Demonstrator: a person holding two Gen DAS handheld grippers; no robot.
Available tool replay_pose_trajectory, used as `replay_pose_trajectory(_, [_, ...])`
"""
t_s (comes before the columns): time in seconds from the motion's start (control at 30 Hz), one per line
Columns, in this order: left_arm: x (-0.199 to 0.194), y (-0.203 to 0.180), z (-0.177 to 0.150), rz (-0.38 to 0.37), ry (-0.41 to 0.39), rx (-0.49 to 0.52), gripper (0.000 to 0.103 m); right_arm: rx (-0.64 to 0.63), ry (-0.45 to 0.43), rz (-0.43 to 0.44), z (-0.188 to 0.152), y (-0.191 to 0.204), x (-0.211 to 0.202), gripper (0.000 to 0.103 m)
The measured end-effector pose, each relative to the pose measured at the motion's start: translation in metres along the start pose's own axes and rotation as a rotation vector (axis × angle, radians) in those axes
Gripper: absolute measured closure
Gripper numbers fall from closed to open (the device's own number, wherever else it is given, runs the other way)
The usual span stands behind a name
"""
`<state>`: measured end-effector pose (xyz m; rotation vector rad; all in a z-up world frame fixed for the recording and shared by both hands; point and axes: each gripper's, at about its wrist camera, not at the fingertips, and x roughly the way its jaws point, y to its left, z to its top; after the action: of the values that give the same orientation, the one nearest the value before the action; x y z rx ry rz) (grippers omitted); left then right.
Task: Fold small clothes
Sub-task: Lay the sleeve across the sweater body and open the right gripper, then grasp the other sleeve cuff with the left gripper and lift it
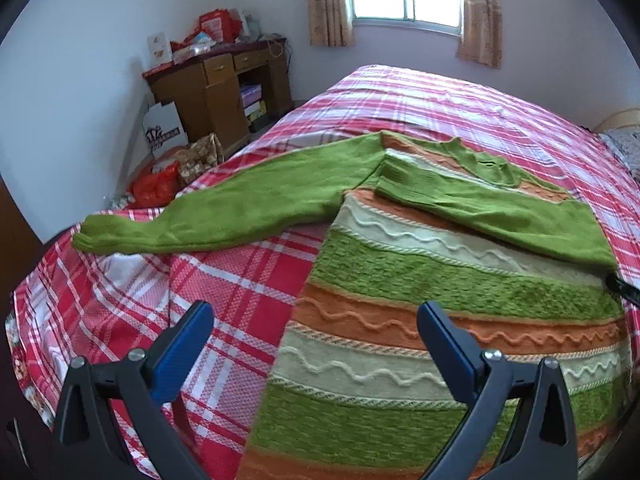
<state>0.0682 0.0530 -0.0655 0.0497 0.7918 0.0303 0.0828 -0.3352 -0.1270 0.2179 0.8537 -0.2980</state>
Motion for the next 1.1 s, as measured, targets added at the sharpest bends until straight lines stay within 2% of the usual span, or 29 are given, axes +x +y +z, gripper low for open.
replay_pose_trajectory(0.03, [0.002,0.004,0.0,0.0,0.004,-0.012,0.0,-0.002,0.011,-0.023,-0.001,0.0,-0.006,0.066])
replay_pose_trajectory(0.07, [0.003,0.006,-0.001,0.003,0.003,-0.022,0.0,0.011,0.004,-0.031,-0.002,-0.001,-0.013,0.065])
replay_pose_trajectory(0.17, [0.012,0.022,-0.003,0.034,0.012,-0.079,0.0,0.049,-0.108,-0.01,-0.001,0.004,-0.046,0.065])
replay_pose_trajectory(0.23, [0.021,0.035,-0.003,0.039,0.041,-0.135,0.0,0.021,-0.183,-0.003,0.006,0.02,-0.059,0.065])
replay_pose_trajectory(0.3, [0.028,0.05,-0.004,0.042,0.058,-0.184,0.0,-0.019,-0.214,0.025,0.015,0.041,-0.057,0.065])
replay_pose_trajectory(0.47, [0.031,0.097,0.002,0.13,0.039,-0.266,0.0,-0.078,-0.2,0.062,0.029,0.084,-0.021,0.065])
replay_pose_trajectory(0.57, [0.032,0.149,0.011,0.181,0.013,-0.389,0.0,-0.087,-0.14,0.049,0.024,0.093,0.006,0.065])
replay_pose_trajectory(0.67, [0.033,0.201,0.022,0.236,-0.057,-0.523,0.001,-0.059,-0.08,0.06,0.013,0.085,0.022,0.065])
replay_pose_trajectory(0.7, [0.035,0.219,0.026,0.251,-0.083,-0.567,0.002,-0.039,-0.091,0.082,0.012,0.081,0.02,0.065])
replay_pose_trajectory(0.77, [0.043,0.243,0.031,0.261,-0.089,-0.625,0.011,-0.009,-0.1,0.091,0.011,0.076,0.019,0.061])
replay_pose_trajectory(0.83, [0.06,0.264,0.034,0.258,-0.062,-0.685,0.017,-0.001,-0.097,0.102,0.01,0.075,0.021,0.059])
replay_pose_trajectory(0.97, [0.094,0.281,0.027,0.251,0.02,-0.742,0.047,-0.025,-0.095,0.092,0.009,0.081,0.023,0.055])
replay_pose_trajectory(1.03, [0.112,0.285,0.019,0.231,0.068,-0.783,0.05,-0.034,-0.094,0.087,0.009,0.083,0.022,0.052])
replay_pose_trajectory(1.1, [0.113,0.279,0.018,0.262,0.052,-0.769,0.051,-0.039,-0.092,0.083,0.011,0.083,0.022,0.051])
